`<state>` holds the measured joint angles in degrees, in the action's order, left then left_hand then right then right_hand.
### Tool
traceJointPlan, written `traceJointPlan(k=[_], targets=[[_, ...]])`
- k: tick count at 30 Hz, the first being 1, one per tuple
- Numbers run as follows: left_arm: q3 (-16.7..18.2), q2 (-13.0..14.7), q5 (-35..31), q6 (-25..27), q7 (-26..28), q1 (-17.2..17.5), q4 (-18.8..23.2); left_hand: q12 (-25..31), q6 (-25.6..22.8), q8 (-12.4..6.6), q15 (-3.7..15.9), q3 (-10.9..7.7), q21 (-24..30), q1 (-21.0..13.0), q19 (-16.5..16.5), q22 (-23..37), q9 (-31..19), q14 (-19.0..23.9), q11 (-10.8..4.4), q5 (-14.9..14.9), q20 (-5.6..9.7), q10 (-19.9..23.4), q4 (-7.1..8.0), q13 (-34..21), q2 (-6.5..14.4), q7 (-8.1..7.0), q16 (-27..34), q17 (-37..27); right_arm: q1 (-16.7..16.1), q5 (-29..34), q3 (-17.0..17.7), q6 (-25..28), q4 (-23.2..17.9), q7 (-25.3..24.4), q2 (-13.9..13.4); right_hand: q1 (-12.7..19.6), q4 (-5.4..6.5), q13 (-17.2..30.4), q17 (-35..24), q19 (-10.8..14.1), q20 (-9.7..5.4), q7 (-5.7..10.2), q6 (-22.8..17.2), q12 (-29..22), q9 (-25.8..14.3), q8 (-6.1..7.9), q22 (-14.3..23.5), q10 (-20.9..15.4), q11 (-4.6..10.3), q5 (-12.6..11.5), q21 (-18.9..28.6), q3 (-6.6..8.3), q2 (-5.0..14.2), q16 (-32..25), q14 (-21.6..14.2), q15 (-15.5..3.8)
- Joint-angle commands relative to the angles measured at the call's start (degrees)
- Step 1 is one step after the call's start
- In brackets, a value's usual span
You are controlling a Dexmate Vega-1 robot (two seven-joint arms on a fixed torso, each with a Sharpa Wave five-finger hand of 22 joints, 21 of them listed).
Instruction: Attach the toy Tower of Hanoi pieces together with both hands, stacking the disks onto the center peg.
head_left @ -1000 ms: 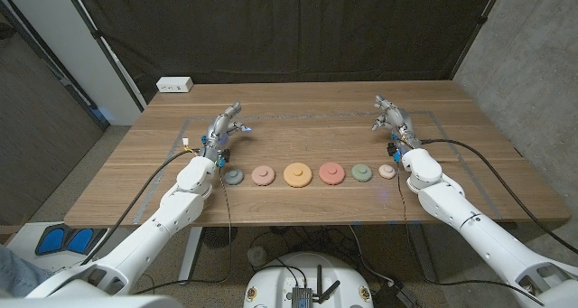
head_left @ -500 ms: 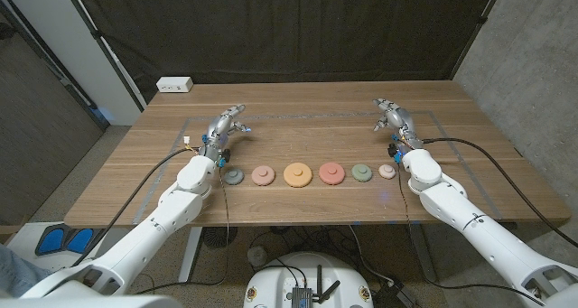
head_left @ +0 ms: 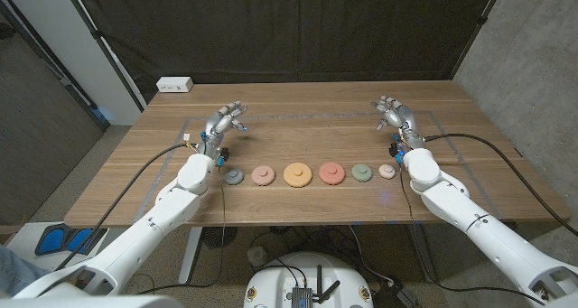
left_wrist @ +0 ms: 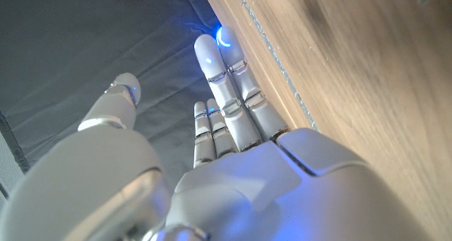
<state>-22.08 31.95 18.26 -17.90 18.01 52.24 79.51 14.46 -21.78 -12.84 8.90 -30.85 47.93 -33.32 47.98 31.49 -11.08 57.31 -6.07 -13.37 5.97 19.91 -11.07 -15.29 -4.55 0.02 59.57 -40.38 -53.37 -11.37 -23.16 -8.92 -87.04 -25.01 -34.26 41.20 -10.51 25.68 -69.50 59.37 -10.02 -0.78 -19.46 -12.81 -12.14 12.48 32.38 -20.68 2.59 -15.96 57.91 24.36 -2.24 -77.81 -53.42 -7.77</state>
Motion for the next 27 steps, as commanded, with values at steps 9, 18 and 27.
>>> traceJointPlan(k=[9, 18, 27], targets=[[-1.16, -0.15, -11.15, 0.14, 9.28, -1.18, -0.15, 0.84, -1.5, -0.41, 3.53, -0.36, 1.28, -5.28, 0.02, 0.2, -0.33, 0.15, -0.95, -1.02, 3.65, 1.71, 0.02, -1.17, -0.24, -0.7, 1.41, 0.36, -0.64, 11.87, -1.5, 8.54, -5.96, -6.51, -2.94, 2.6, 0.49, 0.9, 0.32, -0.41, -2.26, 1.35, 0.4, 0.27, -0.3, -0.07, -0.42, 0.27, 0.56, -0.73, 0.67, 0.73, -0.28, -0.58, 0.45, -4.7], [-2.71, 0.35, -20.0, 5.2, 15.9, -1.34, 3.03, 0.71, -1.68, -0.37, 3.48, 0.09, 1.86, -6.71, 0.12, 0.25, -0.4, 0.26, -1.0, -1.17, 3.73, 1.64, 0.29, -1.59, -0.58, -0.92, 2.0, 0.65, -1.26, 15.75, -1.5, 11.51, -7.95, -8.17, -4.48, 3.31, 0.65, 1.31, 0.8, -0.73, -2.23, 1.99, -0.32, 0.37, -0.39, 0.27, -0.76, 0.63, 0.68, -0.83, 0.87, 0.76, -0.42, -0.3, 0.98, -4.69], [-4.7, -0.33, -27.11, 9.87, 21.85, -1.2, 4.21, 1.02, -3.04, -0.76, 3.4, 1.64, 2.7, -6.63, 0.85, 0.12, -0.48, 1.14, -1.8, -0.95, 4.28, 3.03, 0.96, -2.03, -1.55, -1.41, 3.07, 1.06, -1.45, 25.17, -3.57, 17.04, -9.93, -11.91, -6.66, 3.93, 0.89, 1.87, 0.93, -1.25, -2.22, 2.58, -0.89, 0.51, -0.58, 0.52, -1.37, 1.24, 0.6, -0.95, 1.08, 0.62, -0.54, -0.3, 1.14, -4.69]])
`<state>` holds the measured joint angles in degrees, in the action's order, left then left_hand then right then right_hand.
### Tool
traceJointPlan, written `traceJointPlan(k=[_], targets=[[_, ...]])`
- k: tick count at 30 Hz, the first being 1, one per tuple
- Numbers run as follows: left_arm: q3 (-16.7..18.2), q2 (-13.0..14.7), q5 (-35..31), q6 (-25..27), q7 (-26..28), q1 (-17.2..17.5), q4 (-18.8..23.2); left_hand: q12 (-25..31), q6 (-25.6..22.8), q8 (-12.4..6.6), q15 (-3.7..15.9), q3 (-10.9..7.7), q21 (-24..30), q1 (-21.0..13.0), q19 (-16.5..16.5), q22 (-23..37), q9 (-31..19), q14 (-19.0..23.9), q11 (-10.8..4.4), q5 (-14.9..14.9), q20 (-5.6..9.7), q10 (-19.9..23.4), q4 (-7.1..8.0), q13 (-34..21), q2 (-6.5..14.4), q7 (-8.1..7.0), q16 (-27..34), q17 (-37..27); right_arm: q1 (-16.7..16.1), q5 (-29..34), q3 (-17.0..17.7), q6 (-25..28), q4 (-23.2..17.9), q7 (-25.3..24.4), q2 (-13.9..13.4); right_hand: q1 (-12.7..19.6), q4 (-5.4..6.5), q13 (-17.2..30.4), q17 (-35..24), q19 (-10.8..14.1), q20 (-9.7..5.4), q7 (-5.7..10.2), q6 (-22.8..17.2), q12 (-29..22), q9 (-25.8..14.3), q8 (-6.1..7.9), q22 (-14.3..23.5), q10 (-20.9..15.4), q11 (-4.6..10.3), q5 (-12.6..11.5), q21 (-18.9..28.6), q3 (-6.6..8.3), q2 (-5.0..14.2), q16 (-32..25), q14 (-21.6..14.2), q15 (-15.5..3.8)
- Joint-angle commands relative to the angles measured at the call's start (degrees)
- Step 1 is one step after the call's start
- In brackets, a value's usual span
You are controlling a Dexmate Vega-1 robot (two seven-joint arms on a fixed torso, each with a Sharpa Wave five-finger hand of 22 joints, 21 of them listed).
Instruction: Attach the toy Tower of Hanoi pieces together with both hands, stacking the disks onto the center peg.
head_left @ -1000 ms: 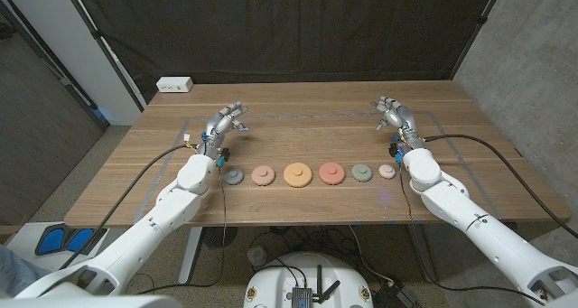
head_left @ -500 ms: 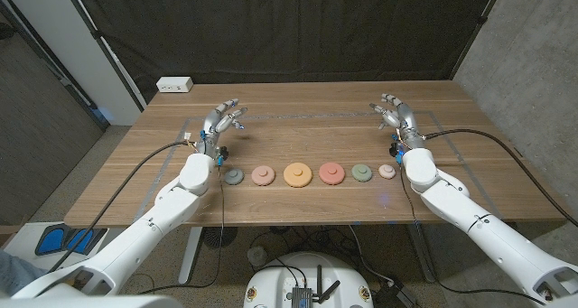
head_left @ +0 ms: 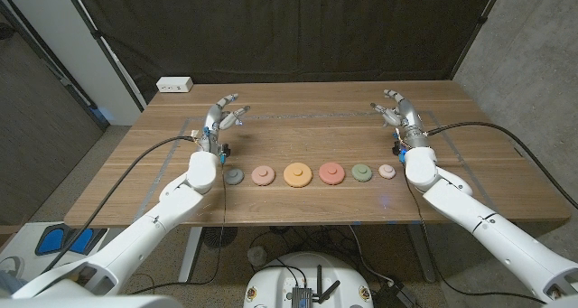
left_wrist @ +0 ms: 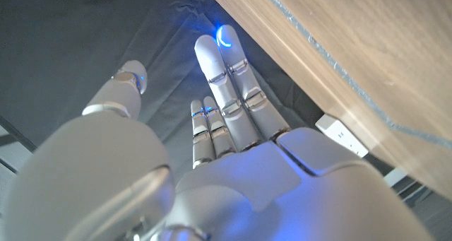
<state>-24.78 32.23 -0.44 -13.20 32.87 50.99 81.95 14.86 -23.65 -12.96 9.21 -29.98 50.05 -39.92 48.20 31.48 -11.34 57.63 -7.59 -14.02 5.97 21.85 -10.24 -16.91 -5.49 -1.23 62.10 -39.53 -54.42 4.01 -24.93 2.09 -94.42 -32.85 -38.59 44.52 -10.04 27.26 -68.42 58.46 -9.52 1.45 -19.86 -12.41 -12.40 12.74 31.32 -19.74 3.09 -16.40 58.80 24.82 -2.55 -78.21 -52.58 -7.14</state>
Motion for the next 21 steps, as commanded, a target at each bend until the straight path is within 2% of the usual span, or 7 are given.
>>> traceJointPlan(k=[1, 7, 13, 21], targets=[[-2.04, -0.92, -8.28, 5.49, 7.27, 0.14, 1.69, 0.69, -1.3, -0.67, 3.09, 0.88, 0.65, -0.02, 0.69, 0.12, -0.22, 0.88, -0.31, -0.28, 4.29, 1.33, 0.16, -0.43, -0.66, -0.21, 0.61, 0.26, -0.3, 11.08, -2.18, 6.62, -2.45, -4.9, -2.25, 0.66, 0.45, 0.35, 0.23, -0.32, -2.73, 0.4, -0.53, 0.12, -0.34, 0.27, -0.33, 0.36, 0.1, -0.52, 0.28, 0.13, -0.23, 0.47, 0.67, -5.33], [-2.42, -1.04, -10.15, 7.49, 9.69, 0.5, 2.56, 0.86, -2.08, -0.83, 3.15, 1.74, 1.22, -0.21, 1.14, -0.03, -0.24, 1.39, -0.25, -0.22, 4.32, 2.44, 0.33, -0.66, -0.89, -0.39, 1.17, 0.85, 0.32, 16.32, -4.2, 10.25, -3.26, -5.62, -2.57, 0.9, 0.5, 0.58, 0.22, -0.52, -2.73, 0.67, -0.73, 0.15, -0.42, 0.34, -0.66, 0.55, -0.04, -0.55, 0.37, 0.01, -0.24, 0.39, 0.6, -5.34], [-2.87, 0.25, -14.47, 10.46, 12.88, 1.38, 5.26, 0.69, -2.09, -0.69, 3.18, 2.18, 1.58, -0.76, 1.15, -0.15, -0.24, 1.86, -0.95, -0.28, 4.38, 2.58, 0.35, -0.88, -0.75, -0.66, 1.73, 1.17, -0.97, 18.49, -4.6, 14.18, -5.96, -5.86, -2.59, 1.23, 0.51, 0.88, 0.83, -1.07, -2.72, 0.84, -0.37, 0.3, -0.53, 0.18, -1.24, 1.13, 0.03, -0.55, 0.33, -0.22, -0.41, 0.99, 1.33, -5.34], [-2.78, 2.44, -16.02, 12.97, 12.54, 3.42, 8.03, 0.52, -1.82, -0.48, 3.2, 2.46, 1.83, -1.25, 0.98, -0.23, -0.24, 1.99, -0.87, -0.36, 4.42, 2.6, 0.37, -1.05, -0.53, -0.73, 2.07, 1.48, -2.15, 21.88, -5.5, 19.16, -9.08, -5.33, -3.28, 1.62, 0.56, 1.19, 1.59, -1.25, -2.73, 0.95, -0.14, 0.3, -0.64, 0.1, -1.71, 1.42, 0.01, -0.51, 0.53, -0.52, -0.42, 1.53, 1.86, -5.35]])
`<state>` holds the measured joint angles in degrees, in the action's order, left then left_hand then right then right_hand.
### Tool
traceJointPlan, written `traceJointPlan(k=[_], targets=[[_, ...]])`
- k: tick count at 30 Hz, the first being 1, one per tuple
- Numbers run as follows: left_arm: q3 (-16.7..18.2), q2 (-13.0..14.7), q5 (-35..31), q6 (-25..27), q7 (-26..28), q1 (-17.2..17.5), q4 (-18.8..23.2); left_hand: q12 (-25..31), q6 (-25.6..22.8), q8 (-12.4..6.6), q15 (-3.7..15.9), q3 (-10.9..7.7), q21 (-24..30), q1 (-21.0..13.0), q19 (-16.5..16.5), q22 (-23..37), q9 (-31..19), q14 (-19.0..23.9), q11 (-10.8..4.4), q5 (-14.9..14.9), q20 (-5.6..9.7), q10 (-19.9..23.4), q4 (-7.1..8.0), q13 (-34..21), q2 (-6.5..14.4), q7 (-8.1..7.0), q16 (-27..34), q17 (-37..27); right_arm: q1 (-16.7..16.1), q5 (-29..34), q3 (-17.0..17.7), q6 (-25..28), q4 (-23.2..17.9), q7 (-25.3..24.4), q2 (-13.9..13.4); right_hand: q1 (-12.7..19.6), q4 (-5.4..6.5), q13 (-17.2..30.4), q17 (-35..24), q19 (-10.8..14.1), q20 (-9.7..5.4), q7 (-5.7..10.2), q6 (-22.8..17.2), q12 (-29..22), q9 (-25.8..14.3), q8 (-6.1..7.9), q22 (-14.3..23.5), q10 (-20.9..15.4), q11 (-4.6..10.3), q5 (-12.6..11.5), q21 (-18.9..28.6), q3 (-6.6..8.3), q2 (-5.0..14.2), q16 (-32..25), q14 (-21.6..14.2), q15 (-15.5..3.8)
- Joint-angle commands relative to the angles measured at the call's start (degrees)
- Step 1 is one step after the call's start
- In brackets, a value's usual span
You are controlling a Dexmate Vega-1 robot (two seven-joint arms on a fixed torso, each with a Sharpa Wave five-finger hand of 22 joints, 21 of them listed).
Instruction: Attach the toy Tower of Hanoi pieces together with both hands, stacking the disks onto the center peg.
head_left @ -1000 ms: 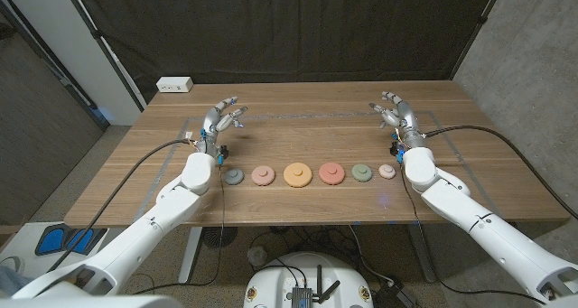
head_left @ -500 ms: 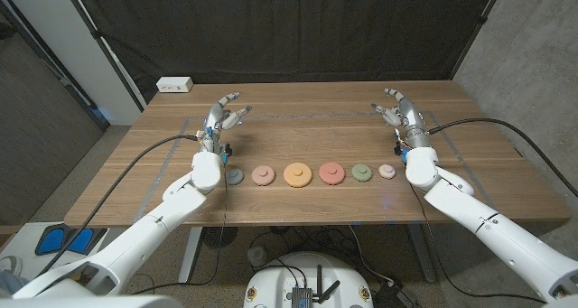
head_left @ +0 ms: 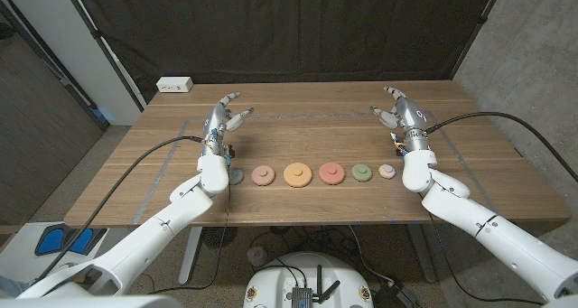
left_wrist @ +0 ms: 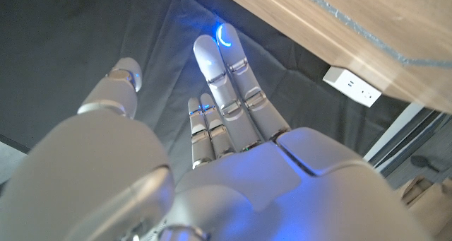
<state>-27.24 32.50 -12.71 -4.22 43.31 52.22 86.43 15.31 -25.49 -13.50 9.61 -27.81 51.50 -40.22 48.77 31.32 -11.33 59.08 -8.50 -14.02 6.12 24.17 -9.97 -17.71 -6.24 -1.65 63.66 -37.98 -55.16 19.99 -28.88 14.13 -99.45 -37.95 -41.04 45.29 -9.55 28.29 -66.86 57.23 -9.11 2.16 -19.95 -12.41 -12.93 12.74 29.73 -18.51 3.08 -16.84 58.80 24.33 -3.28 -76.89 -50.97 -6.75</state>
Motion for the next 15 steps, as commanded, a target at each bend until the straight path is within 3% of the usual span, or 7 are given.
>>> traceJointPlan(k=[1, 8, 15], targets=[[-0.22, 2.35, -3.56, 3.86, 1.92, 2.35, 3.65, 0.05, 0.1, 0.1, 2.8, 0.33, 0.4, -1.0, 0.39, -0.09, -0.26, 0.5, 0.04, -0.37, 4.26, 0.26, 0.11, -0.28, 0.24, -0.27, 0.5, 0.01, -1.37, 6.32, -1.77, 7.51, -4.4, 0.17, -1.06, 0.86, 0.08, 0.18, 0.01, -0.03, -3.14, 0.21, -0.02, 0.31, -0.11, 0.09, -0.13, 0.2, 0.09, -0.06, 0.54, -0.05, 0.32, 0.19, 0.23, -5.73], [0.36, 4.11, -3.77, 7.01, -0.21, 3.18, 6.63, -0.25, 0.61, 0.42, 2.79, 0.74, 0.66, -1.38, 0.15, -0.18, -0.26, 0.49, 0.69, -0.42, 4.02, 0.04, 0.17, -0.43, 0.37, 0.1, 0.84, 0.33, -1.02, 9.28, -3.24, 14.44, -8.45, 4.59, -1.68, 0.18, 0.77, 0.48, 0.65, -0.26, -3.09, -0.72, 0.44, 0.4, -0.18, -0.1, -0.72, 0.67, -0.51, -0.05, 0.72, -0.47, 1.08, 0.67, 0.19, -5.71], [0.47, 6.33, -5.0, 11.2, -2.73, 3.96, 10.09, -0.7, 0.96, 0.72, 2.78, 1.32, 0.82, -1.75, -0.77, -0.3, -0.26, -0.15, 1.15, -0.49, 3.61, -0.4, 0.29, -0.57, 0.57, 0.4, 0.99, 0.92, -0.78, 10.6, -4.4, 19.37, -11.56, 9.37, -2.75, 0.32, 0.48, 0.82, 0.81, -0.55, -3.11, -0.89, 2.06, 0.58, -0.19, -0.65, -1.15, 1.62, -0.69, -0.3, 1.23, -0.75, 1.11, 1.16, 0.58, -5.74]])
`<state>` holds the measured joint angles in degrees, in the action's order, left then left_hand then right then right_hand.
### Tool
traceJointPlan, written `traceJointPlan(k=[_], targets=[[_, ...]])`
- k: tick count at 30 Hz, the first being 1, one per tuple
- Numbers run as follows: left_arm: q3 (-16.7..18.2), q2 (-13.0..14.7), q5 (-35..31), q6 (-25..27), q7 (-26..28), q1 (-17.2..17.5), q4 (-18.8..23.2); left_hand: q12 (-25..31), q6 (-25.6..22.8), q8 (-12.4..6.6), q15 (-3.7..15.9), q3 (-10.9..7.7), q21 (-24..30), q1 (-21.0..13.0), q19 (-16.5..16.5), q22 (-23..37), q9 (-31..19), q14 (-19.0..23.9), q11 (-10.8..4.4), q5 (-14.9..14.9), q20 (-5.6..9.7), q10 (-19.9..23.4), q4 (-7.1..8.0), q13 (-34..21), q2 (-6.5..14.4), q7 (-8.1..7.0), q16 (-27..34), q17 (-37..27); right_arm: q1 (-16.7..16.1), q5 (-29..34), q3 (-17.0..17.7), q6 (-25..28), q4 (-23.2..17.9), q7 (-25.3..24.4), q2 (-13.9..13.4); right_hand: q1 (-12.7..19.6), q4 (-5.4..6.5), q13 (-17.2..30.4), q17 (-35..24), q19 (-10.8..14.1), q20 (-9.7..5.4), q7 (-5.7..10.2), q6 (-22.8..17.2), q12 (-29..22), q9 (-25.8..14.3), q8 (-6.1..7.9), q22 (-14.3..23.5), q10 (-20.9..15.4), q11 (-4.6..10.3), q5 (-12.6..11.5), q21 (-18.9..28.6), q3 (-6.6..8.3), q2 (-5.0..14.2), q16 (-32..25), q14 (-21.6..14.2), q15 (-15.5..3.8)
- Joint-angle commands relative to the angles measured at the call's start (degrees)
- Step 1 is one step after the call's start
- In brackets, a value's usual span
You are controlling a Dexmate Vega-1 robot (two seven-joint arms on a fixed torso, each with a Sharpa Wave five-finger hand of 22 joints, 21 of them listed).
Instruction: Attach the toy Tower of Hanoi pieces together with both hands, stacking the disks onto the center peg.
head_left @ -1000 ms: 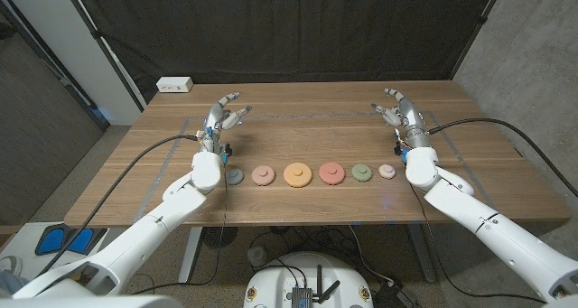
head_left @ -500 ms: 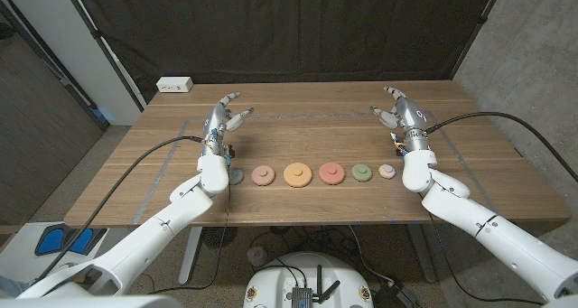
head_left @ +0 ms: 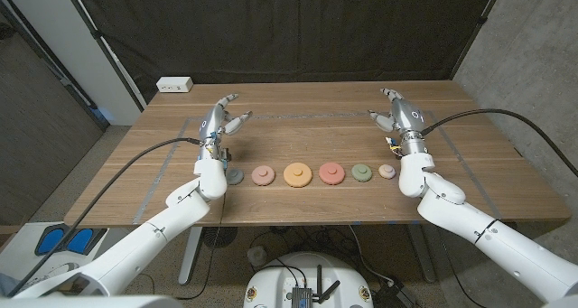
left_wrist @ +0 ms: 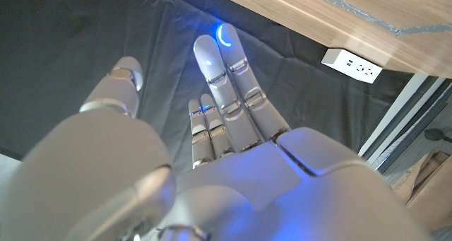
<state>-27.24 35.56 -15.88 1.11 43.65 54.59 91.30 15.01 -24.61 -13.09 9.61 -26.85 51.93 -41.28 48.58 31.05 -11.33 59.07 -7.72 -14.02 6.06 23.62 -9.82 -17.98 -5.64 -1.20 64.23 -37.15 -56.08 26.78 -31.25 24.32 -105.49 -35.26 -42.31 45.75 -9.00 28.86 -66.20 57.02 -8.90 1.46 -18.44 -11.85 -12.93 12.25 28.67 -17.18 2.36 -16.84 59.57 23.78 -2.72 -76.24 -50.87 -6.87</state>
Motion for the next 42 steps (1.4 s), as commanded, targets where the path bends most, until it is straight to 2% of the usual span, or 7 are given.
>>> traceJointPlan(k=[1, 12, 16, 19, 24, 30, 42], targets=[[0.47, 3.59, -2.08, 6.43, -3.36, 1.67, 5.64, -0.39, -0.06, 0.26, 2.78, 0.41, 0.43, -0.7, -0.6, -0.04, -0.27, -0.26, 0.47, -0.5, 3.66, 0.27, 0.15, -0.32, 0.0, 0.02, 0.38, 0.2, 0.26, 4.13, -2.3, 9.85, -5.85, 7.28, -1.65, 0.0, -0.18, 0.3, 0.17, -0.36, -3.34, -0.24, 0.68, -0.25, -0.19, -0.18, -0.17, -0.36, 0.48, -0.35, 0.53, -0.24, 0.5, 0.48, 0.45, -5.63], [0.29, 6.67, -2.33, 11.01, -9.1, 1.55, 9.17, -0.52, 0.21, 0.49, 2.81, 0.81, 0.81, -1.09, -0.78, -0.13, -0.29, -0.51, 0.41, -0.61, 3.68, 0.51, 0.22, -0.46, 0.38, 0.32, 0.78, 0.49, 1.14, 3.84, -2.96, 15.63, -10.02, 14.49, -3.5, 0.8, -0.39, 0.67, 0.48, -1.03, -3.34, -0.59, 0.64, -0.42, -0.19, 0.04, -0.71, -0.88, 0.85, -0.66, 1.05, -0.54, 0.62, 0.7, 0.63, -5.63], [0.21, 7.91, -2.53, 13.56, -11.6, 1.48, 11.02, -0.53, -0.07, 0.43, 2.81, 0.95, 0.99, -1.3, -0.82, -0.17, -0.3, -0.5, 0.34, -0.66, 3.72, 0.7, 0.21, -0.52, 0.52, 0.19, 1.06, 0.5, 1.72, 3.61, -3.19, 16.9, -10.79, 16.14, -4.01, 0.89, -0.24, 0.47, 1.08, -1.19, -3.32, 0.32, -1.84, -0.78, -0.22, 1.03, -1.15, -2.54, 0.92, -0.75, 1.3, -0.85, 0.82, 1.05, 0.89, -5.62], [0.08, 8.77, -2.6, 15.29, -13.5, 1.23, 12.11, -0.4, -0.49, 0.31, 2.81, 1.13, 1.14, -1.45, -0.89, -0.21, -0.32, -0.67, -0.18, -0.71, 3.79, 1.26, 0.21, -0.58, 0.6, 0.08, 1.16, 0.67, 2.35, 3.78, -3.71, 17.81, -11.18, 17.44, -4.45, 0.95, -0.24, 0.43, 1.06, -1.13, -3.32, 0.34, -2.41, -0.83, -0.24, 1.24, -1.16, -2.86, 0.98, -0.79, 1.44, -0.89, 0.87, 0.99, 0.82, -5.63], [-0.18, 10.12, -2.98, 18.13, -16.17, 0.81, 13.94, -0.45, -0.61, 0.32, 2.81, 1.35, 1.33, -1.55, -0.92, -0.26, -0.33, -0.62, 0.06, -0.74, 3.83, 1.37, 0.24, -0.65, 0.66, 0.14, 1.49, 0.65, 3.34, 3.29, -4.42, 18.59, -11.42, 19.78, -5.11, 1.11, -0.31, 0.39, 0.97, -1.13, -3.33, 0.32, -2.28, -0.73, -0.27, 1.16, -1.23, -2.88, 1.26, -0.86, 1.63, -0.97, 0.86, 0.86, 0.72, -5.64], [-0.78, 11.64, -3.29, 20.61, -19.74, -0.44, 15.5, -0.52, -0.54, 0.39, 2.8, 1.52, 1.44, -1.61, -0.97, -0.3, -0.34, -0.82, 0.12, -0.76, 3.87, 1.34, 0.25, -0.7, 0.66, 0.2, 1.5, 0.85, 4.69, 2.46, -5.03, 19.39, -11.87, 22.8, -5.96, 1.63, -0.45, 0.67, 0.94, -1.24, -3.35, -0.12, -3.77, -1.22, -0.34, 1.69, -1.37, -4.37, 1.52, -1.01, 2.13, -1.09, 0.86, 0.83, 0.87, -5.64], [-3.23, 13.18, -4.82, 24.85, -25.96, -3.77, 17.21, -0.67, -0.71, 0.47, 2.82, 2.18, 2.2, -1.62, -0.32, -0.47, -0.37, -0.23, 0.33, -0.77, 4.02, 1.58, 0.45, -0.89, 0.92, 0.47, 2.45, 0.99, 7.81, 2.61, -7.29, 22.31, -13.03, 28.73, -7.71, 2.21, -0.5, 1.08, 0.55, -1.53, -3.34, -0.29, -3.45, -0.93, -0.41, 1.44, -1.31, -3.98, 1.28, -1.18, 2.84, -1.23, 0.9, 0.46, 0.69, -5.64]])
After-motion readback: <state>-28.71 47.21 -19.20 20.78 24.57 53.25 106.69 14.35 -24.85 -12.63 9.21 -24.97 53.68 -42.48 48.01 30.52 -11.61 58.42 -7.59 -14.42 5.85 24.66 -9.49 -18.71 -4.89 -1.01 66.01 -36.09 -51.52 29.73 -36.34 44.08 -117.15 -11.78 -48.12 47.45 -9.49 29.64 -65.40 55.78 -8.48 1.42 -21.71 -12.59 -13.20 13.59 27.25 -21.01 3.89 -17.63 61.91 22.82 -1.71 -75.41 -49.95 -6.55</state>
